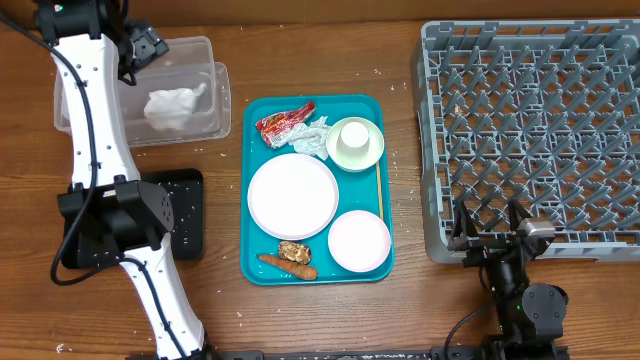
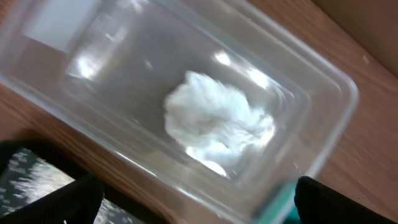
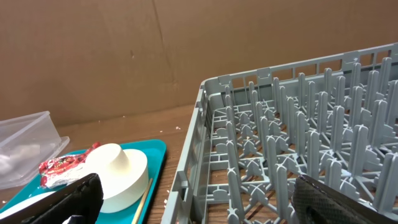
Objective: Sort waste into correct bins and load items into the dishwasher
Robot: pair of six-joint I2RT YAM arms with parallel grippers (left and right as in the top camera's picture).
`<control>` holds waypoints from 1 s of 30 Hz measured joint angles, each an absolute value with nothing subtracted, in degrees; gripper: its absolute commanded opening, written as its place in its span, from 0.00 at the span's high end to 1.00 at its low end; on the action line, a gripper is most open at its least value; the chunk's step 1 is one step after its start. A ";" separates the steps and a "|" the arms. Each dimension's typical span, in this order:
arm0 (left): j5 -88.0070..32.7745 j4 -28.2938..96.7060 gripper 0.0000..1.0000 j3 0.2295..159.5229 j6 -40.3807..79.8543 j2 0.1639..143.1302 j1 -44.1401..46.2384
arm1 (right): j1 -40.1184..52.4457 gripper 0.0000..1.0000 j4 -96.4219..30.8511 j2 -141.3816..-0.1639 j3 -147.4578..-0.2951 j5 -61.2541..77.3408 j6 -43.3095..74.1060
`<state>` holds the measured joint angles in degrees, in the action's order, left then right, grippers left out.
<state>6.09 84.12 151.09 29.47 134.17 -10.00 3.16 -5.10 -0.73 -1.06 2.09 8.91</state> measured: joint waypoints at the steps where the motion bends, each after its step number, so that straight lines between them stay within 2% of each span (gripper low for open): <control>1: 4.05 84.49 0.02 150.71 28.49 134.17 -9.80 | 3.16 0.00 -5.10 -0.73 -1.06 2.07 8.91; 8: -5.32 85.32 0.08 148.09 17.65 134.17 -4.82 | 3.16 0.00 -5.13 -0.73 -1.06 2.09 8.95; 9: -6.35 85.47 0.12 147.85 15.64 134.17 -3.60 | 3.16 0.00 -5.19 -0.73 -1.06 2.09 8.95; 11: -8.54 85.54 0.26 147.26 10.92 134.17 -0.25 | 3.16 0.00 -5.13 -0.73 -1.06 2.09 8.95; 12: -9.39 85.43 0.29 146.78 8.51 134.17 1.61 | 3.16 0.00 -5.13 -0.73 -1.06 2.07 8.91; 20: -7.88 80.90 0.31 137.49 1.10 134.17 14.52 | 3.16 0.00 -5.13 -0.73 -1.06 2.07 8.93; 30: -6.42 72.64 0.32 123.00 -3.73 134.17 17.52 | 3.16 0.00 -5.15 -0.73 -1.06 2.09 8.93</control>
